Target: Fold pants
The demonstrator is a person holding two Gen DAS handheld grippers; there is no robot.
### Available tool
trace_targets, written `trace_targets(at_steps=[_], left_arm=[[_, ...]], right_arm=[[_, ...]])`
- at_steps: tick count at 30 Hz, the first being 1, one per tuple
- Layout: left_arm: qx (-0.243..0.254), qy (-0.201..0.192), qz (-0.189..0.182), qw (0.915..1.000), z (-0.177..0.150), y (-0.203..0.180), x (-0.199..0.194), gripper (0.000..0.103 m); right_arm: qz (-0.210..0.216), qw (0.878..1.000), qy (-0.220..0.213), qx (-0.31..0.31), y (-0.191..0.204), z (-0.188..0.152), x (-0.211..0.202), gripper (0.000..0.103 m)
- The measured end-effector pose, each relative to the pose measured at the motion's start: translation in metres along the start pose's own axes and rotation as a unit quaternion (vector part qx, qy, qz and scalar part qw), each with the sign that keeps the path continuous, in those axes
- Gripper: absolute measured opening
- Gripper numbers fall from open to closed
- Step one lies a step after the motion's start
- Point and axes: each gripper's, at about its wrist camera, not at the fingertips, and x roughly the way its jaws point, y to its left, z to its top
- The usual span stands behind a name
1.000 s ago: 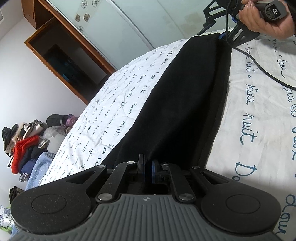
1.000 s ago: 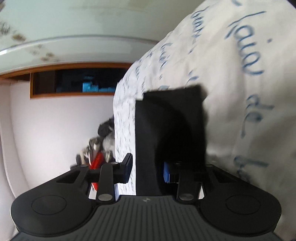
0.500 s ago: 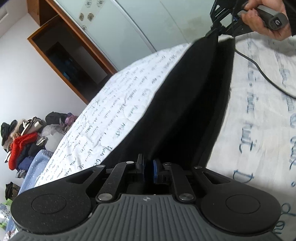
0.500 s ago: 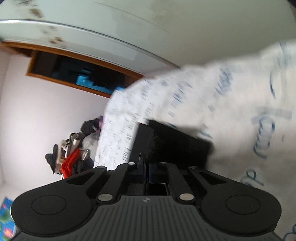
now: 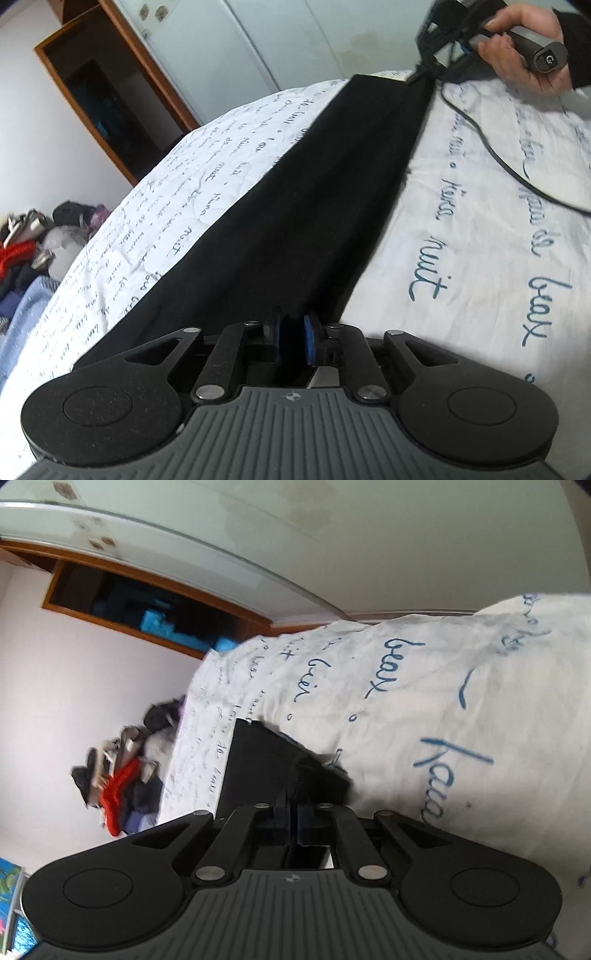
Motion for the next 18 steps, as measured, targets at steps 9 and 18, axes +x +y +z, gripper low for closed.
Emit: trace_targets(at_steps=[9, 18], left_arm=[[-0.169, -0.112, 0.017, 0.9791, -0.033, 0.030, -0.052, 0.055], [-0.297, -0.115, 0.070, 0.9454, -0.053, 0.030, -0.032, 0.070]], right_arm=[[0.054, 0.994, -0.096, 0.011, 0.013, 0.013, -0.048, 0.010], [0.115, 0.944, 0.272, -0.148, 0.120, -0.108, 0.111, 0.010]])
